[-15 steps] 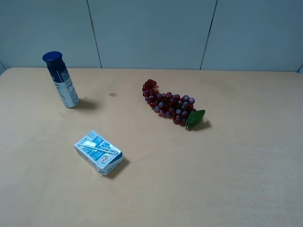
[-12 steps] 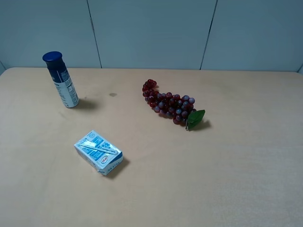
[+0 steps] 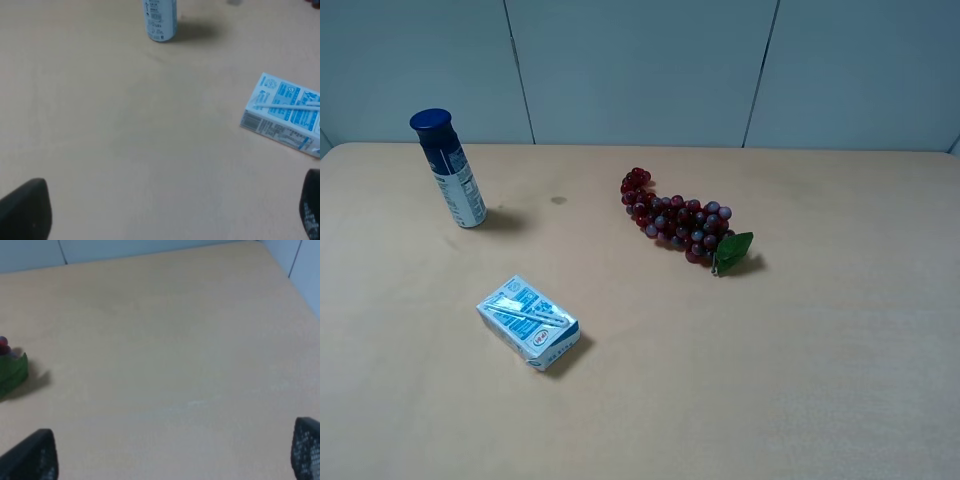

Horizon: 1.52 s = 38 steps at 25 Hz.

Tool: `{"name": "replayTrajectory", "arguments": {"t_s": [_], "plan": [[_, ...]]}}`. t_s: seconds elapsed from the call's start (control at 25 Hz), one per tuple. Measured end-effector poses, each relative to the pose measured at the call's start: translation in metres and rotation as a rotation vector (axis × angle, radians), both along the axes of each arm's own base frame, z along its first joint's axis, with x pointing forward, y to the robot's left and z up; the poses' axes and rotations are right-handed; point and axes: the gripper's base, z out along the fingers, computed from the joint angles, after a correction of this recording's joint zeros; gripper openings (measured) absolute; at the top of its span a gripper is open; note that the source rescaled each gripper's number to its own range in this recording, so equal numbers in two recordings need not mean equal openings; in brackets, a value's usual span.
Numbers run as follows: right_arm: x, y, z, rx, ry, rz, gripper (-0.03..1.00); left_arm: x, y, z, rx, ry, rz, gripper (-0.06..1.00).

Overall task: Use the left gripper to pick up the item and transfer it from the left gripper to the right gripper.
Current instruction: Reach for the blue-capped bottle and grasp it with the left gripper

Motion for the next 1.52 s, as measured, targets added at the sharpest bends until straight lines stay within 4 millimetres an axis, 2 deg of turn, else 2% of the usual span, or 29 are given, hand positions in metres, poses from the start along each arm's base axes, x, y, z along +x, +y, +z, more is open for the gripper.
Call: {"name": "replayTrajectory", "arguments": {"t_s": [0.64,0.72,0.88,1.16,1.36,1.52], "plan": [[0.000,0.000,0.000,0.000,0.000,0.000,1.00,0.000,0.000,0.000,-0.002,-0.001,0.005,1.00],[0.000,0.000,0.000,0.000,0.000,0.000,1.00,0.001,0.000,0.005,-0.002,0.004,0.006,1.00],[0.000,0.000,0.000,0.000,0.000,0.000,1.00,0.012,0.000,0.026,-0.011,0.046,0.005,1.00],[0.000,0.000,0.000,0.000,0.000,0.000,1.00,0.057,0.000,0.073,-0.070,0.203,0.037,1.00],[0.000,0.000,0.000,0.000,0.000,0.000,1.00,0.105,0.001,0.097,-0.076,0.342,0.039,1.00],[0.000,0.000,0.000,0.000,0.000,0.000,1.00,0.147,0.002,0.108,-0.081,0.434,0.040,1.00]]}}
